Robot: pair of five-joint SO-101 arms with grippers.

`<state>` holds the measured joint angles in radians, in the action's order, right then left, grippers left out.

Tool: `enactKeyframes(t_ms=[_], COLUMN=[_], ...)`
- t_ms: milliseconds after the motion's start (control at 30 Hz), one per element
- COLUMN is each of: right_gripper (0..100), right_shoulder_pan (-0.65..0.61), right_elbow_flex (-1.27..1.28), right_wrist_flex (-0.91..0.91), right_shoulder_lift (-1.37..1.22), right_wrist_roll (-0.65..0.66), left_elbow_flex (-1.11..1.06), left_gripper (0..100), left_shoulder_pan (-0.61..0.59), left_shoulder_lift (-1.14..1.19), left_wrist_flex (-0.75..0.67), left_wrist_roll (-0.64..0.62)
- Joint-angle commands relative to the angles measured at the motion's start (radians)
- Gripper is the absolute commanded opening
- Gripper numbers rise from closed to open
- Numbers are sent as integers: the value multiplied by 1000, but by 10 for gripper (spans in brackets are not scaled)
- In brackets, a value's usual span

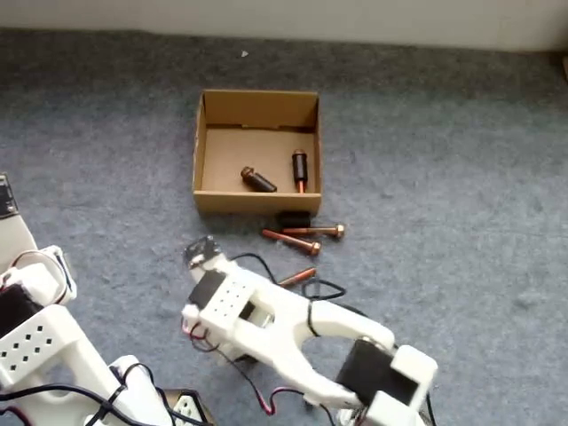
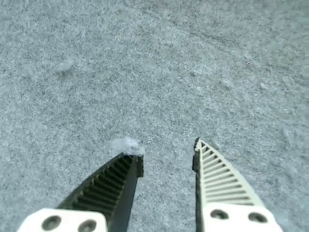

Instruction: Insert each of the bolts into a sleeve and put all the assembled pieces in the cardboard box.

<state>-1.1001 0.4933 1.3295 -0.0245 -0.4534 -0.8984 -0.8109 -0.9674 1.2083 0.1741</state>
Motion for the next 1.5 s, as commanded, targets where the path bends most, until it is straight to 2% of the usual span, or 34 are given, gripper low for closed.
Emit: enactKeyframes(t_ms=[0, 333, 500, 667, 1000, 1467], right_gripper=[5, 5, 5, 5, 5, 5], right_shoulder_pan=[114, 611, 837, 1001, 1141, 1259], right_elbow_flex=[-2, 188, 288, 338, 403, 435], right_wrist_flex=[45, 61, 54, 53, 53, 62], right_shoulder_lift=[228, 846, 1072, 1210, 1276, 1276], right_wrist_roll=[55, 347, 411, 440, 439, 439], left_elbow_flex=[12, 128, 209, 343, 564, 829], left_gripper=[172, 171, 171, 171, 171, 171], left_shoulder_pan=[134, 562, 769, 946, 1198, 1328], left_shoulder_lift=[2, 15, 33, 217, 648, 1079], left_wrist_flex=[-17, -9, 43, 107, 110, 104], left_wrist_roll=[-11, 29, 37, 69, 440, 621])
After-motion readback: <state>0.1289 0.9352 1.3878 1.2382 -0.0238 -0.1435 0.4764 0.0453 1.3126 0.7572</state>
